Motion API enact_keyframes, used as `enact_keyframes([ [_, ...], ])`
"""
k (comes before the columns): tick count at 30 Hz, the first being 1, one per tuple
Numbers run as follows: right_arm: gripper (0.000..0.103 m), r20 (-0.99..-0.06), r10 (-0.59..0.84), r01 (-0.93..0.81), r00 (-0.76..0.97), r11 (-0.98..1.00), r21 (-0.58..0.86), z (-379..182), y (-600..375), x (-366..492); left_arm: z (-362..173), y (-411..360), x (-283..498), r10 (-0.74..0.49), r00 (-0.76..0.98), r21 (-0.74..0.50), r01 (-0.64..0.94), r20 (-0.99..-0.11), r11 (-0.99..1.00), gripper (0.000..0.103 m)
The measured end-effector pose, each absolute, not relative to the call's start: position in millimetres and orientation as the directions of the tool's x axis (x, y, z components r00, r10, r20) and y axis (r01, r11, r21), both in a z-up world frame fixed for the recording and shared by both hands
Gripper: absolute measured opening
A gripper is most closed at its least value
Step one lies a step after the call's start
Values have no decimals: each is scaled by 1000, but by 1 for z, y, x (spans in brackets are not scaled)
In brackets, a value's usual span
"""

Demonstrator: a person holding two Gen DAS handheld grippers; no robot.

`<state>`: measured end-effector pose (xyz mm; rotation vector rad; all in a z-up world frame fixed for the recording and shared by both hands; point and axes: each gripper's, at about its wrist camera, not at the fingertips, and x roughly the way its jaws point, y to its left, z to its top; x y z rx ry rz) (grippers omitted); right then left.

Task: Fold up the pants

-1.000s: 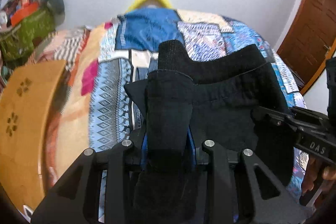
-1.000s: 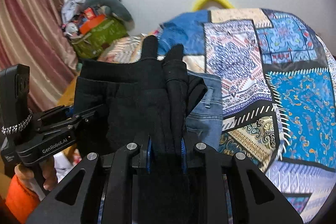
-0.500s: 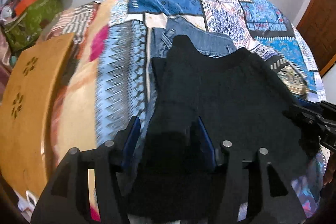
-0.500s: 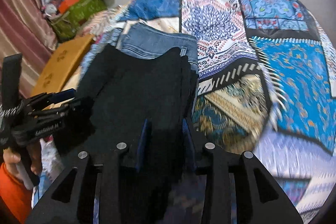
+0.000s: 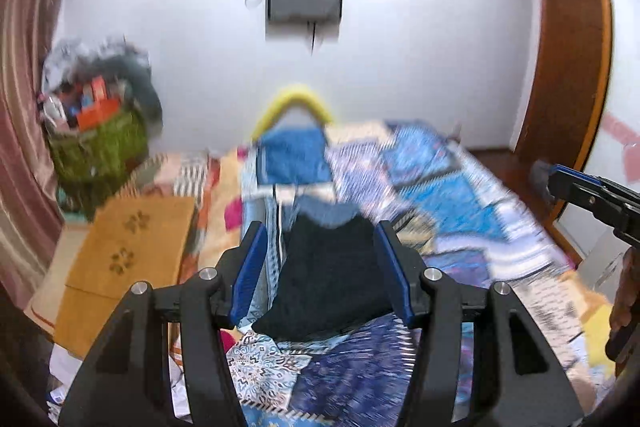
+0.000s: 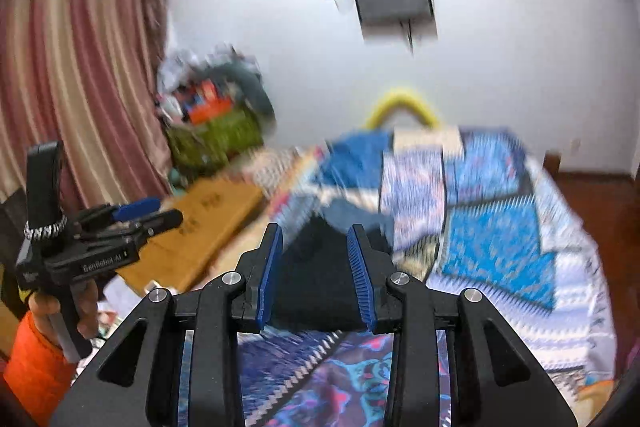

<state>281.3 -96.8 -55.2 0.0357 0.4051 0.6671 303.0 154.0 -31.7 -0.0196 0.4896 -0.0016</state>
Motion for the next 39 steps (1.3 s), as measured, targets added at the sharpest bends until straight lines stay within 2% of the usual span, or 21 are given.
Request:
enact_keyframes([
  [7, 31, -168, 626, -622, 761, 778, 83, -5, -116, 170, 32, 118, 182, 14, 964, 23, -8, -265, 1000, 55],
  [11, 33, -100, 613, -611, 783, 790, 57, 0, -121, 125, 44, 105, 126, 12, 982, 8, -11, -186, 1000, 65],
  [13, 39, -76, 605, -603, 792, 796, 52, -1, -124, 107, 46, 102, 105, 20, 986, 3, -20, -164, 1000, 67],
  [15, 54, -60, 592, -589, 804, 806, 59, -3, -127, 97, 46, 101, 88, 14, 989, -17, -17, -148, 1000, 79],
  [16, 57, -56, 587, -583, 808, 810, 65, -4, -128, 95, 46, 100, 81, 10, 990, -23, -13, -143, 1000, 83],
  [18, 70, -48, 578, -573, 815, 815, 85, -7, -131, 91, 46, 98, 70, 26, 991, -16, -28, -129, 999, 96],
  [20, 83, -49, 567, -562, 822, 822, 92, -10, -132, 95, 46, 95, 63, 43, 992, -6, -44, -120, 999, 99],
  [25, 103, -46, 533, -528, 845, 845, 83, -8, -135, 91, 45, 93, 53, 42, 992, -19, -44, -118, 999, 103],
  [39, 103, -33, 514, -512, 857, 857, 57, -13, -135, 77, 44, 93, 50, 35, 993, -20, -38, -112, 999, 103],
])
